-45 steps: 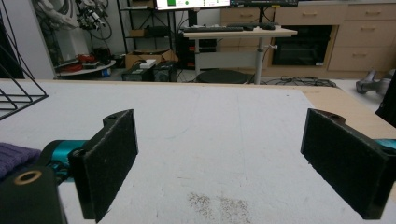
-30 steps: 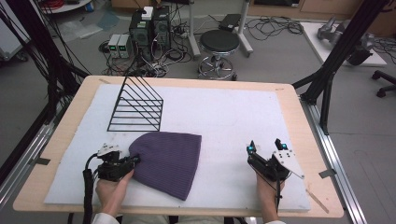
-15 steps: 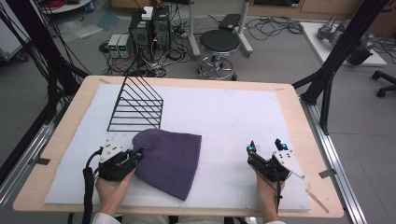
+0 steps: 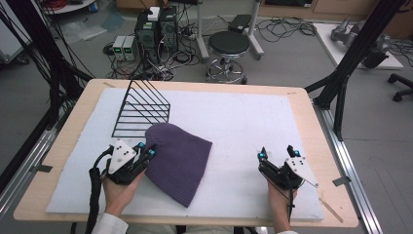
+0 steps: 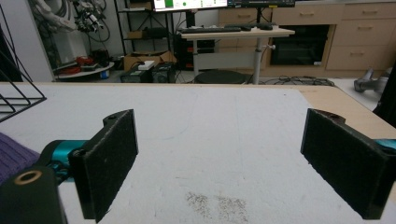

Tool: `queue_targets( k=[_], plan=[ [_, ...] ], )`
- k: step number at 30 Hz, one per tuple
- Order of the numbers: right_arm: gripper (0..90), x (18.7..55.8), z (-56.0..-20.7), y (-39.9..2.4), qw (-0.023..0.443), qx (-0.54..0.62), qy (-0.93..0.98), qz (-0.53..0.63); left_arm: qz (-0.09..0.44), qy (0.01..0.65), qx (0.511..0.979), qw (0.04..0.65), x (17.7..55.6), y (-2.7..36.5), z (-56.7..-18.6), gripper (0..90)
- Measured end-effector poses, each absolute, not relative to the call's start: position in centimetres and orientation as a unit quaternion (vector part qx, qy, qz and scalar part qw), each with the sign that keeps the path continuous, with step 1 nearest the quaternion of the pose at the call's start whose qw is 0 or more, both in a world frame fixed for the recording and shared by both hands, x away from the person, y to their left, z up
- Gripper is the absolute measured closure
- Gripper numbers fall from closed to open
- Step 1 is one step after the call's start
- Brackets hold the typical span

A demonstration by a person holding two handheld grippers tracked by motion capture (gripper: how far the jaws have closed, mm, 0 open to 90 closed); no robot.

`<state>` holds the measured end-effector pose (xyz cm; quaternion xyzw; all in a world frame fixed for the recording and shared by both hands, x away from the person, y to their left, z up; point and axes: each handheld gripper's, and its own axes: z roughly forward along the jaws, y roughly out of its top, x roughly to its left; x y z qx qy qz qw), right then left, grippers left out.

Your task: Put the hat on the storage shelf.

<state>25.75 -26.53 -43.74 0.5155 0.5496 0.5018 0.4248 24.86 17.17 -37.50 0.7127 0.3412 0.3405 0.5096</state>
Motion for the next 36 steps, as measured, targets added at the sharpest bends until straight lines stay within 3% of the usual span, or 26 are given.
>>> queue_targets(
  k=[4,16,27,36],
  plan=[
    [10.2,25.8,-43.8,-26.6,0.424,0.515,0.55,0.502,0.382,0.311,0.704,0.512,24.8,16.7,-37.1,80.9],
    [10.2,25.7,-43.7,-26.5,0.424,0.511,0.55,0.507,0.431,0.227,0.683,0.544,24.9,16.4,-34.9,80.9],
    [10.2,25.5,-43.6,-26.5,0.422,0.501,0.544,0.524,0.449,0.148,0.663,0.58,24.9,15.4,-32.3,80.8],
    [10.2,25.7,-43.1,-26.5,0.393,0.488,0.534,0.567,0.44,0.132,0.647,0.609,25.7,15.1,-31.2,80.7]
  ],
)
